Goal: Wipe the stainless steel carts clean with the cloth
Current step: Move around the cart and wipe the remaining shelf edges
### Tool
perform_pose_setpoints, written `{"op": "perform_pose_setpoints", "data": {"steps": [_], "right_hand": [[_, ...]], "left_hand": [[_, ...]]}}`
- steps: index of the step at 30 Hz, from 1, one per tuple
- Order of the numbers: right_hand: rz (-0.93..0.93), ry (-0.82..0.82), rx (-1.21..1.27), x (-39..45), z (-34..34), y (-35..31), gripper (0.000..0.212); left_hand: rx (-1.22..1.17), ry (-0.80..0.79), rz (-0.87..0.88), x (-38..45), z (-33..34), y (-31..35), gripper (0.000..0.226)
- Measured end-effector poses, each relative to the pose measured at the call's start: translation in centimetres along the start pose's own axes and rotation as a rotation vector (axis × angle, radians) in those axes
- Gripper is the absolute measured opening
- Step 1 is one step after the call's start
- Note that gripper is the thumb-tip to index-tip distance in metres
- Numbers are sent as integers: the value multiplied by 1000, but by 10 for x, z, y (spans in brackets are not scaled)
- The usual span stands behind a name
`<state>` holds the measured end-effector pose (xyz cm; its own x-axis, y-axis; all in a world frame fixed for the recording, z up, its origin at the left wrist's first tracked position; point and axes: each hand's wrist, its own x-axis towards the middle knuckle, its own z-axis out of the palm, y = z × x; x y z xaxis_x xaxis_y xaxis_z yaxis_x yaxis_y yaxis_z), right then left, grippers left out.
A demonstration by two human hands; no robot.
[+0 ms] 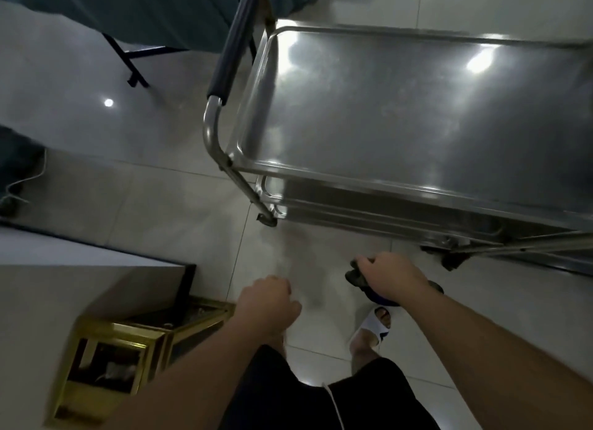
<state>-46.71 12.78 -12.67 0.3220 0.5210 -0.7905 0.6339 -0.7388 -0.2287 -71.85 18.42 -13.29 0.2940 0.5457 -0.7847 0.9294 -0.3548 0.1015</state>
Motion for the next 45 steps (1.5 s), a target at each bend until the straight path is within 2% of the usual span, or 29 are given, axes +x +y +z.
{"op": "perform_pose_setpoints", "data": {"steps": [4,8,16,21,25,28,31,36,40,43,45], "right_hand": [[28,4,-42,28,35,-14,47],[96,33,48,62,76,-33,52],[44,9,148,181,154,-47,56],[16,74,233,262,201,-35,60],[-15,134,219,335,231,-36,57],[-92,134,141,394,246,-40,58],[-230,134,-38,455,252,-51,55],[-425,368,-207,543,252,-86,61],[-453,467,-179,576,249,-110,62],[-462,500,-139,592,257,-121,59],[-479,589,-79,598,265,-127,55]], "left_hand": [[-2,-27,36,33,14,-28,51],[-5,-42,98,77,27,-53,52],[12,-6,117,198,61,-77,52],[118,41,115,282,95,-89,48],[169,148,123,354,122,-105,46],[204,219,143,408,135,-117,43],[297,301,215,463,145,-133,39],[466,380,276,538,158,-157,39],[357,506,305,569,162,-170,34],[157,462,234,584,173,-182,27],[33,410,196,592,180,-194,22]]}}
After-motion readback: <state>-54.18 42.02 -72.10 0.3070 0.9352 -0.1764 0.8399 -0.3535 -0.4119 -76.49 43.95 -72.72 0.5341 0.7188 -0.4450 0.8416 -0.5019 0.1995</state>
